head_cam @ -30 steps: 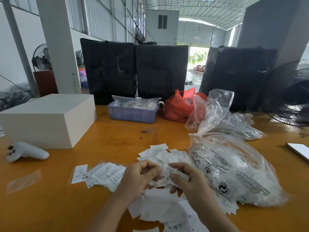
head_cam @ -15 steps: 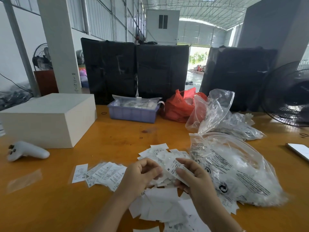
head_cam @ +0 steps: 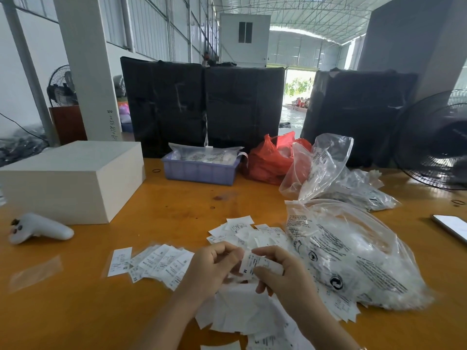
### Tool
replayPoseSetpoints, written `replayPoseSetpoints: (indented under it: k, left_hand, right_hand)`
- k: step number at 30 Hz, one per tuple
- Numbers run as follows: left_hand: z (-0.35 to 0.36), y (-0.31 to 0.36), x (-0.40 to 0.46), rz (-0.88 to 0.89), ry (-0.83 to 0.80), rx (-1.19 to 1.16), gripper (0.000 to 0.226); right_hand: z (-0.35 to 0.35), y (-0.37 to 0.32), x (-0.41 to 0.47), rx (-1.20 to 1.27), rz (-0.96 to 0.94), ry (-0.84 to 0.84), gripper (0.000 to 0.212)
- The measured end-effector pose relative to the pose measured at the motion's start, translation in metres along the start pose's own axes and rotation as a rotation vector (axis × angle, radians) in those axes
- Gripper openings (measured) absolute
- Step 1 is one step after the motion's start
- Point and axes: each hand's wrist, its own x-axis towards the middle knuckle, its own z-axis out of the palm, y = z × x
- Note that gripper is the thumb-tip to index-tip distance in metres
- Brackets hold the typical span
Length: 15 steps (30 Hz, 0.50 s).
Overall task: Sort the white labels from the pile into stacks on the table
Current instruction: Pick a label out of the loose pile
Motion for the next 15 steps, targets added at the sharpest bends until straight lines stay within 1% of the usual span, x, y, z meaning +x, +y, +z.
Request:
replayPoseSetpoints:
  k: [2,3,4,6,9,11,12,13,15]
  left_hand:
    - [-0.0002,0.0003,-0.0006,-0.013,-0.047,-0.014,0.028]
    - [-0.0004,0.0,-0.0009,-0.021,-0.065,-0.018,0.022]
    - [-0.0006,-0.0004,-0.0008,-0.025,-0.076,-0.02,0.015]
    - [-0.0009,-0.0016,-0.0003,-0.023,-0.075,-0.012,0.011]
    - [0.0001,-0.0012,0.0003,-0.023,-0.052,-0.007,0.011]
    - [0.0009,-0.0009,0.0002,-0.006,-0.055,0.011,0.018]
    - [0.001,-0.0013,0.0006,-0.001,-0.054,0.023,0.02]
    - [0.0007,-0.0017,0.001,-0.004,-0.045,0.023,0.017]
    - [-0.0006,-0.0013,0.0019,-0.021,-0.031,-0.021,0.013]
  right_hand:
    - [-0.0013,0.0012,0.0017,0.083,0.027,0.027,0.024]
    - [-0.0022,0.0017,0.0025,0.131,0.041,0.037,0.024]
    - [-0.0033,0.0019,0.003,0.171,0.05,0.046,0.023]
    - [-0.0051,0.0025,0.0034,0.195,0.045,0.05,0.023]
    - [-0.0042,0.0035,0.0031,0.066,0.009,0.033,0.023]
    - [-0.0017,0.0036,0.0024,-0.02,-0.02,0.002,0.024]
    - [-0.0011,0.0031,0.0019,-0.021,-0.023,-0.003,0.024]
    - [-0.0017,0.0022,0.0024,0.017,-0.014,0.011,0.024]
    - [-0.0072,0.0015,0.0042,0.182,0.025,0.083,0.024]
